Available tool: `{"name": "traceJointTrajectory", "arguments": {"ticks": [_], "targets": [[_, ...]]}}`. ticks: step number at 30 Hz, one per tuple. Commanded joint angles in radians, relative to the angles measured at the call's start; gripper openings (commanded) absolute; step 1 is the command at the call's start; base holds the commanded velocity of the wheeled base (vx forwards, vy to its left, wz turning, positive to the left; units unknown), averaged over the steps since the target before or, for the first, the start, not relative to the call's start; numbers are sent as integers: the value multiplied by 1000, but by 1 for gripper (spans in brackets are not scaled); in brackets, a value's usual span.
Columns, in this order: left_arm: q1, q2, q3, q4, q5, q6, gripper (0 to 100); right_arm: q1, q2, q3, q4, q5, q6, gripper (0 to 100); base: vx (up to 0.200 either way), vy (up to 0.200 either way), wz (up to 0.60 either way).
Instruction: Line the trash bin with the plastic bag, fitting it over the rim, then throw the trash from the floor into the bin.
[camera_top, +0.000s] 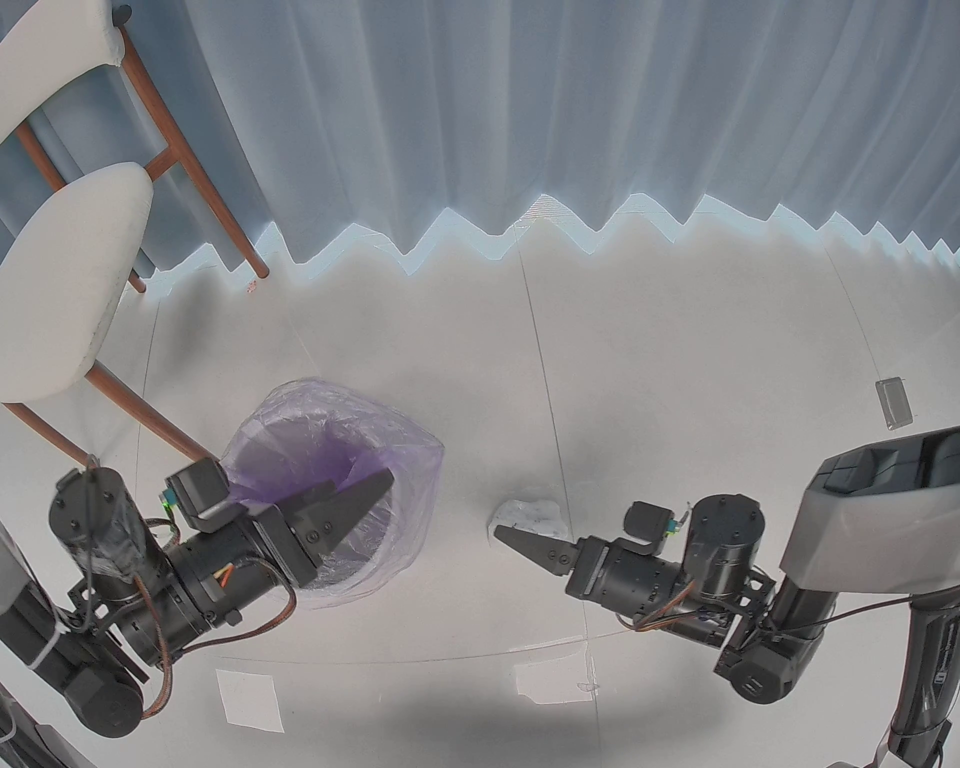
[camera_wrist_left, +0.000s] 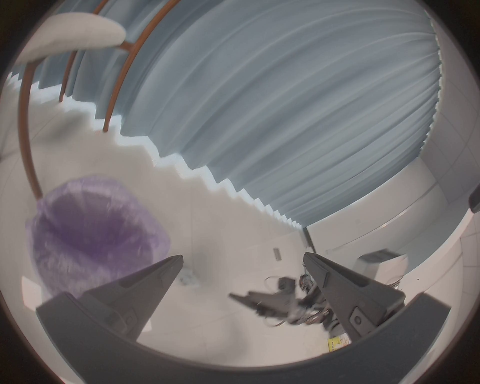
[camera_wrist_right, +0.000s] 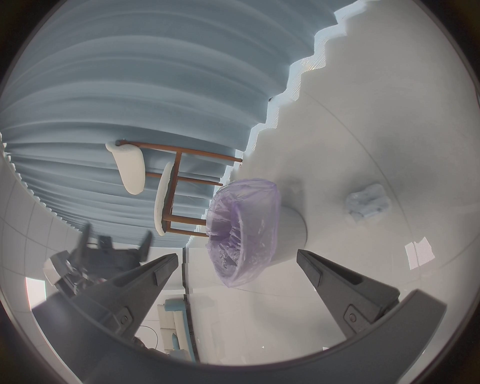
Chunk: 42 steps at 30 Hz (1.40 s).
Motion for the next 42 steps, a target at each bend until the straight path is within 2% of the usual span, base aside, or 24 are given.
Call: {"name": "traceJointTrajectory", "arguments": {"ticks": [1,3,6,7,8,9,14,21,25,29,31,36,39,42], "targets": [[7,231,69,-19,-3,-11,100,-87,-207,156,-17,6,21,100,0,0,0],[11,267,86,-19,0,-11,100,-109,-230,167,-17,6,21,100,0,0,0],[62,294,134,-19,7,-10,100,-145,-270,190,-17,6,21,100,0,0,0],[103,293,164,-19,9,3,100,-159,-284,202,-17,14,27,100,0,0,0],[103,293,164,-19,9,3,100,-159,-284,202,-17,14,27,100,0,0,0],[151,282,206,-16,11,29,100,-158,-279,219,-17,35,30,100,0,0,0],[269,257,206,-19,17,46,100,-130,-281,238,-17,43,32,100,0,0,0],[317,239,206,-16,11,72,100,-148,-337,232,-17,44,33,100,0,0,0],[436,273,206,-16,-77,173,100,-162,-362,227,-17,47,35,100,0,0,0],[541,342,206,-14,-312,254,100,-159,-359,232,-16,53,33,100,0,0,0],[567,422,206,-16,-393,311,100,-156,-357,233,-16,53,33,100,0,0,0],[568,624,206,-19,-428,530,100,-159,-362,227,-17,53,35,100,0,0,0],[567,665,206,-19,-457,538,100,-159,-362,229,-17,53,35,100,0,0,0],[580,678,200,-17,-545,506,100,-161,-360,225,-17,53,35,100,0,0,0]]}}
